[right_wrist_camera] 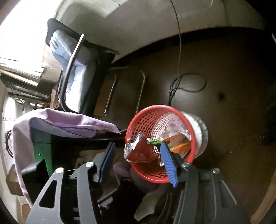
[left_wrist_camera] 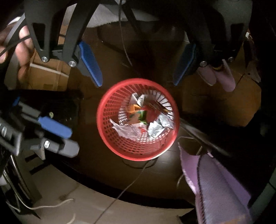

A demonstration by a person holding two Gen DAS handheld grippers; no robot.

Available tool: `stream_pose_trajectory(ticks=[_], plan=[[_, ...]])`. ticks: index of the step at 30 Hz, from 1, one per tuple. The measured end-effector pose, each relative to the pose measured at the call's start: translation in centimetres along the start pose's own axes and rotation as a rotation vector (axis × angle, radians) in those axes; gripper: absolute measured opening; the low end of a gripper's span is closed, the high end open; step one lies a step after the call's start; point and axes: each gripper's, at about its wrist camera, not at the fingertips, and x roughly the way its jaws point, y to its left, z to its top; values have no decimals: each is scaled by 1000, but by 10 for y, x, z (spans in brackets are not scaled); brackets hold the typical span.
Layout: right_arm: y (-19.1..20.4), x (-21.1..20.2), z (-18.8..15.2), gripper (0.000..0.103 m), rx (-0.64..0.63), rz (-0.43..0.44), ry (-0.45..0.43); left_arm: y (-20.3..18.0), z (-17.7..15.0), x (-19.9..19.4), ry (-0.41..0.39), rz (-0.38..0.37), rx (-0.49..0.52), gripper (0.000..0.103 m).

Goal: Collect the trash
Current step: 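Open both tools to drop the wrapper and bag into the wastebasket, then swing both tools back over the table toward the remaining trash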

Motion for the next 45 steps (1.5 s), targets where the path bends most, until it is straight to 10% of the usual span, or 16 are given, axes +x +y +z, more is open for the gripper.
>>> stream_pose_trajectory(ticks=[19,28,45], plan=[[110,-147,-46,79,-359,-124,-285,-21,-58,-164,-314,7,48,81],[202,-161,-80,84,-546,-35,-272,44,-100,-272,-513,84,-101,84],[384,-146,-149,96,-823,80,-188,191,-178,-382,-657,83,-399,91]])
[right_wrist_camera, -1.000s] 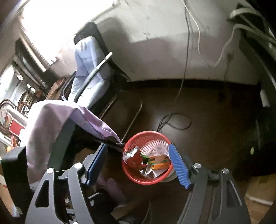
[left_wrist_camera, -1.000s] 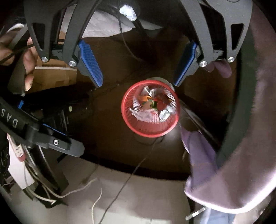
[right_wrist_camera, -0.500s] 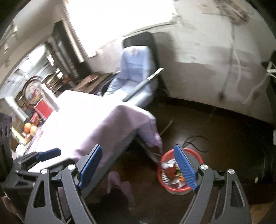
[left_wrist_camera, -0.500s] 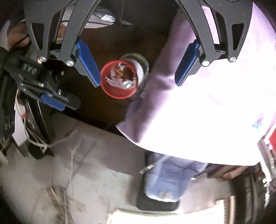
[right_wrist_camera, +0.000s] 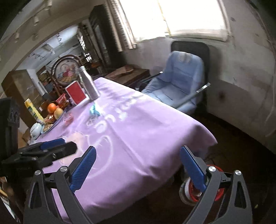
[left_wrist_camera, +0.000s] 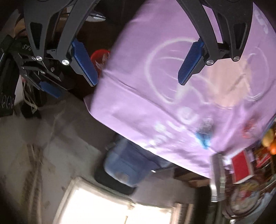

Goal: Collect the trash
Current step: 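Swing both tools back over the table toward the remaining trash, then grasp the blue face mask with the right tool while the left tool grasps the clear candy wrapper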

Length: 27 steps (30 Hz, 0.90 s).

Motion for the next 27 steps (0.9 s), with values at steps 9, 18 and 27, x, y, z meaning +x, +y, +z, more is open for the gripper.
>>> stream_pose_trajectory(ticks=[9,18,27], plan=[[79,38,47,96,-115,60,12,112,22,-42,-111,119,-244,93],[141,129,91,97,-198,102,115,207,57,-36,-164,261,-413,93],[198,280,90,96,-349,61,246,276,64,29,-75,396,-499,93]])
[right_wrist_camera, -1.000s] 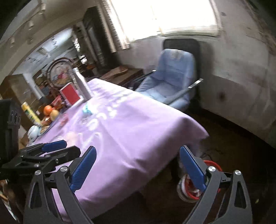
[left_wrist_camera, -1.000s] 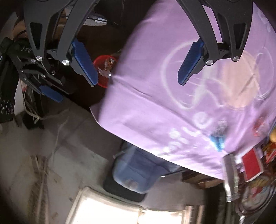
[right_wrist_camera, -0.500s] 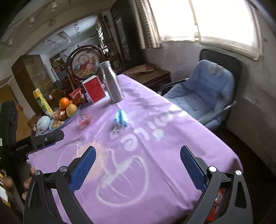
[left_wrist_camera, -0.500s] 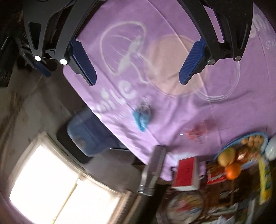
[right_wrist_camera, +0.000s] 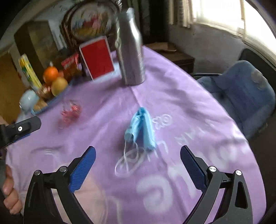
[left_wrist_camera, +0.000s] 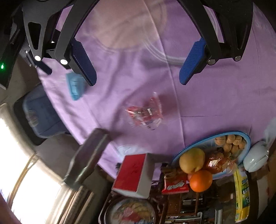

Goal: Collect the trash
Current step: 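Grasp the blue face mask with the right tool while the left tool grasps the clear candy wrapper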

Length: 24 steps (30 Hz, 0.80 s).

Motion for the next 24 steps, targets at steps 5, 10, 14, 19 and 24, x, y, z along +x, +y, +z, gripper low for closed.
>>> stream_pose_trajectory(ticks=[5,10,14,19,24], plan=[[16,47,12,88,-58,-53,52,10,16,32,16,25,-63,93],[8,58,16,12,-41,-68,58,7,32,58,23,47,-80,93],[-3,46,16,10,-9,27,78,5,35,70,26,49,-107,93],[-8,0,-8,10,-59,74,20,-2,41,78,33,102,-51,93],[-21,-29,-40,11,-30,133,7,-4,47,100,80,130,-69,93]])
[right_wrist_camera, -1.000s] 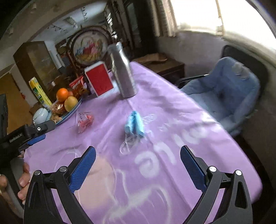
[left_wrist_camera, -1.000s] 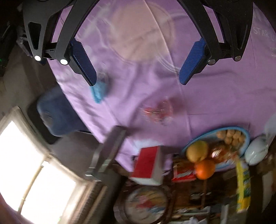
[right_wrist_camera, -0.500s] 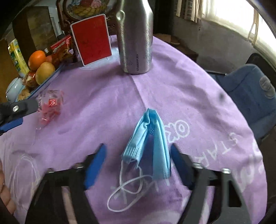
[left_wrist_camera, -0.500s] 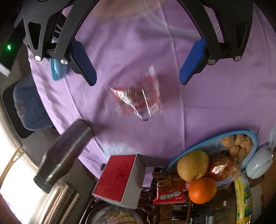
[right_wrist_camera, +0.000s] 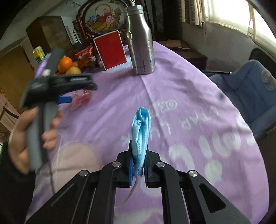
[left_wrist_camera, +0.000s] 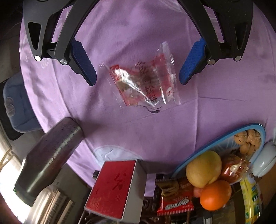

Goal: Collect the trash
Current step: 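Grasp the blue face mask with the right tool while the left tool grasps the clear candy wrapper, then carry the blue mask and candy wrapper to the red wastebasket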

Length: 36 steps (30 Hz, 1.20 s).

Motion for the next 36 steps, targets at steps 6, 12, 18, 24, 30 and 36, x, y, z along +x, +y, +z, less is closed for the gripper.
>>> stream_pose_trajectory(ticks=[6,12,18,24,30,36], plan=[[-6,-28,-27,14,8,7,-17,-10,-7,12,20,125,32,67],[-10,-50,-46,15,46,18,-48,-14,-27,-24,-49,270,99,49],[-14,-82,-71,16,126,22,-114,-30,-60,-94,-107,105,150,27],[-22,-113,-101,16,185,29,-143,-53,-111,-153,-203,-14,258,19],[-15,-141,-133,16,164,14,-163,-75,-189,-177,-182,-103,378,17],[-14,-161,-160,16,157,-20,-188,-75,-239,-169,-128,-157,394,17]])
